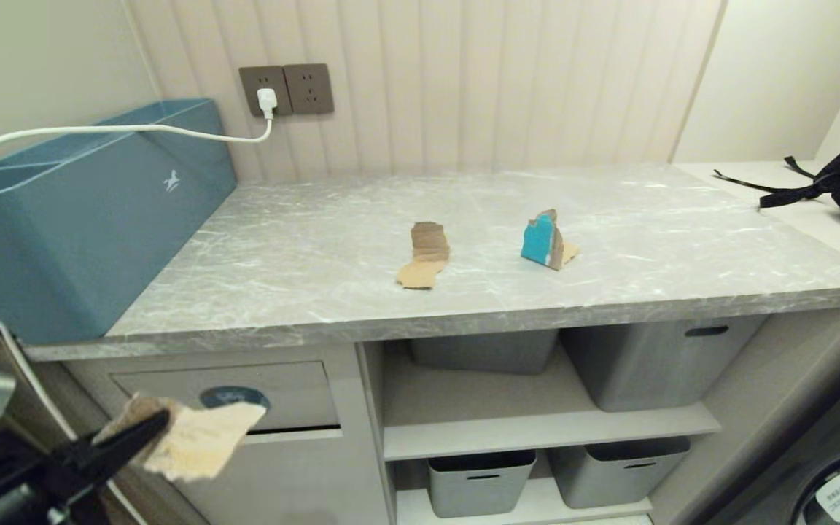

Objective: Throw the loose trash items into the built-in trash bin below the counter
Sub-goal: Put the garbage in the trash can

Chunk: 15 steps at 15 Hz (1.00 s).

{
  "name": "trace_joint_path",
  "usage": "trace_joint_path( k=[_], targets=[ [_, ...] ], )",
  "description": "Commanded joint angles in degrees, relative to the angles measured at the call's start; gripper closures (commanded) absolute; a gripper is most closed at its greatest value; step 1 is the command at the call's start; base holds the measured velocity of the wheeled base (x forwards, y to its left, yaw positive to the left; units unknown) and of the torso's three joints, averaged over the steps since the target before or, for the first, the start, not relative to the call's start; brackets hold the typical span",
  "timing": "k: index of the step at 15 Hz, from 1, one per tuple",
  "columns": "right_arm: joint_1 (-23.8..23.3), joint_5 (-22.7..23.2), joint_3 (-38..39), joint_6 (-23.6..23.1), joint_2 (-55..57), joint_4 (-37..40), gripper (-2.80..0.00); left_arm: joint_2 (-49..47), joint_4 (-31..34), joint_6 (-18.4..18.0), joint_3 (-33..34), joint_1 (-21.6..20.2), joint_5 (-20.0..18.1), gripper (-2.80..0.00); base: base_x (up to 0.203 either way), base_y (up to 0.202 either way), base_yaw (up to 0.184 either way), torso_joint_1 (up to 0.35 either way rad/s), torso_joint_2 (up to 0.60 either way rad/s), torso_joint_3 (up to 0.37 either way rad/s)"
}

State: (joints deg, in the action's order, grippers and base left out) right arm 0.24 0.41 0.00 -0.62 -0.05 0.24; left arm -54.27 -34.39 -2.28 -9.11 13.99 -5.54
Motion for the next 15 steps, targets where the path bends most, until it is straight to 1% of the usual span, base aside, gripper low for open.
trace_joint_path(
  k=[1,2,4,5,6,8,11,12,15],
  targets=[
    [0.02,0.02,0.0,0.01,0.05,-0.07,0.0,9.7,4.8,5.36,6.9,0.07,0.61,0.0,0.0,0.0,0.0,-0.207,0.47,0.263],
    [0.02,0.02,0.0,0.01,0.05,0.01,0.0,10.67,7.26,9.71,8.12,-0.05,1.16,0.0,0.0,0.0,0.0,-0.203,0.48,0.27],
    [0.02,0.02,0.0,0.01,0.05,-0.07,0.0,10.33,8.51,15.86,8.36,-0.1,1.43,0.0,0.0,0.0,0.0,-0.202,0.49,0.279],
    [0.02,0.02,0.0,0.01,0.05,-0.07,0.0,10.05,8.66,17.86,8.18,-0.11,1.45,0.0,0.0,0.0,0.0,-0.192,0.5,0.282],
    [0.02,0.02,0.0,0.01,0.05,-0.07,0.0,9.16,8.84,20.63,7.66,-0.11,1.47,0.0,0.0,0.0,0.0,-0.183,0.49,0.286],
    [0.02,0.02,-0.08,0.01,0.05,-0.07,0.0,5.54,9.12,20.68,6.44,-0.11,1.64,0.0,0.0,0.0,0.0,-0.185,0.48,0.292],
    [0.02,0.02,0.0,0.01,0.05,-0.07,0.0,-4.41,8.64,21.06,3.54,-1.07,4.67,0.0,0.0,0.0,0.0,-0.173,0.47,0.294],
    [0.02,0.02,0.0,0.01,0.05,-0.03,0.0,-7.95,7.28,21.21,2.9,-1.95,5.35,0.0,0.0,0.0,0.0,-0.166,0.47,0.297],
    [0.02,0.02,0.0,0.01,0.05,-0.07,0.0,-15.58,-0.75,21.44,1.8,-3.38,5.97,0.0,0.0,0.0,0.0,-0.146,0.46,0.309]
  ],
)
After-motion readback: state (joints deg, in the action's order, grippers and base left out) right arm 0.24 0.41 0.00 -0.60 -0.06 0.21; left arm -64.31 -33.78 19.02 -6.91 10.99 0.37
